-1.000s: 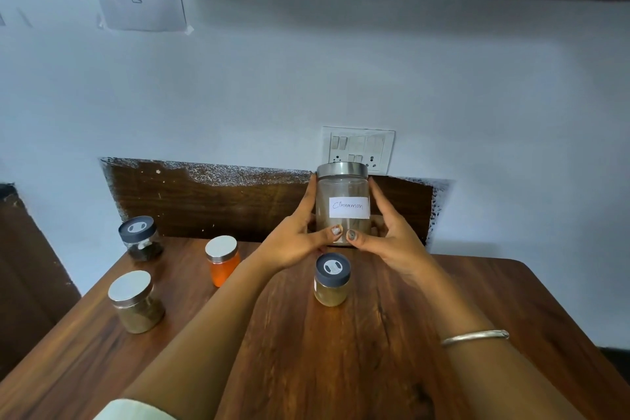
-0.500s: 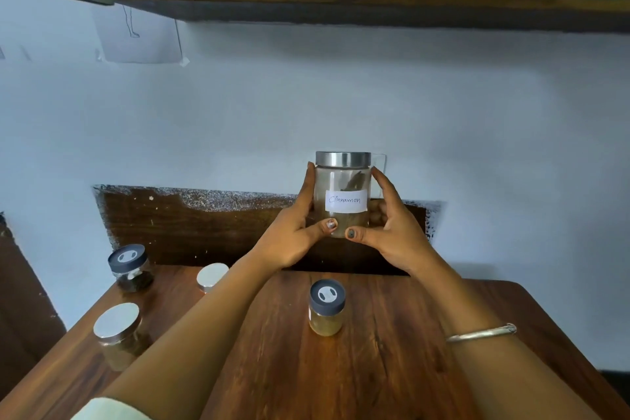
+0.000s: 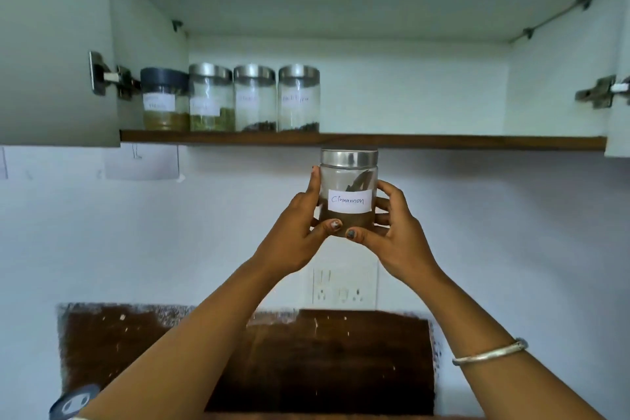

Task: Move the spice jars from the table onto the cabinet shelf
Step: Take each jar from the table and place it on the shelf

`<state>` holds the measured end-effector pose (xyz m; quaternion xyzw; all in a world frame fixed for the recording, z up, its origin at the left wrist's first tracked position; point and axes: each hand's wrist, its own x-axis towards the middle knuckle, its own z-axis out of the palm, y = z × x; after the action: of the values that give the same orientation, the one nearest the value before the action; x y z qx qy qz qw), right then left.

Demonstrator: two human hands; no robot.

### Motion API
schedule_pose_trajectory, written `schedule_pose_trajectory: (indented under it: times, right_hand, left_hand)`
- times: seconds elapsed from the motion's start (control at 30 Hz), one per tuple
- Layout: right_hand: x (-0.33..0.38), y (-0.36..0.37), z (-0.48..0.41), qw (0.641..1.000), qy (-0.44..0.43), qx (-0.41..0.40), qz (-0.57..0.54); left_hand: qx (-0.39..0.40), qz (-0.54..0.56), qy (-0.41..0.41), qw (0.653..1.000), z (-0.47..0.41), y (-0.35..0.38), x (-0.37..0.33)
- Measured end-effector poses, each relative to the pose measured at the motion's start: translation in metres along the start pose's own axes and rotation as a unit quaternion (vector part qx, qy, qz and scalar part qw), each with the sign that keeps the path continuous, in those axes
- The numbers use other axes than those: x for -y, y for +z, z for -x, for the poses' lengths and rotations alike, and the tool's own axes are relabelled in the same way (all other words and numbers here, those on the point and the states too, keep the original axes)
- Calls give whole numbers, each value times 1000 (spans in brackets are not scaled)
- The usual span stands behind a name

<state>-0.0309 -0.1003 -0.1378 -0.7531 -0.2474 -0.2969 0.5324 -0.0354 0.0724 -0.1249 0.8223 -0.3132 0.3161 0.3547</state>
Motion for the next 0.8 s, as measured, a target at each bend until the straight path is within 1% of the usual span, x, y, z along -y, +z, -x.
schedule_pose_trajectory:
  times: [0.23,0.37,0.5,0.67,0.8]
  right_hand:
    - [27,-20,-71,995,-87,-48,3]
    - [35,-25,-106,991,-112,-66,22]
    - [34,-25,-131,989,-128,-56,53]
    - [23,-23,-151,985,-138,-42,99]
    - [18,-21,-158,971,-133,-63,189]
  left_hand:
    - [-50,15,65,997,-79,-24,-13]
    - [-80,23,63,995,-113,-30,-14]
    - [-100,34,54,993,-134,-30,-5]
    - [-127,0,44,991,-146,-23,9]
    - [-153,-57,34,986,-154,-20,14]
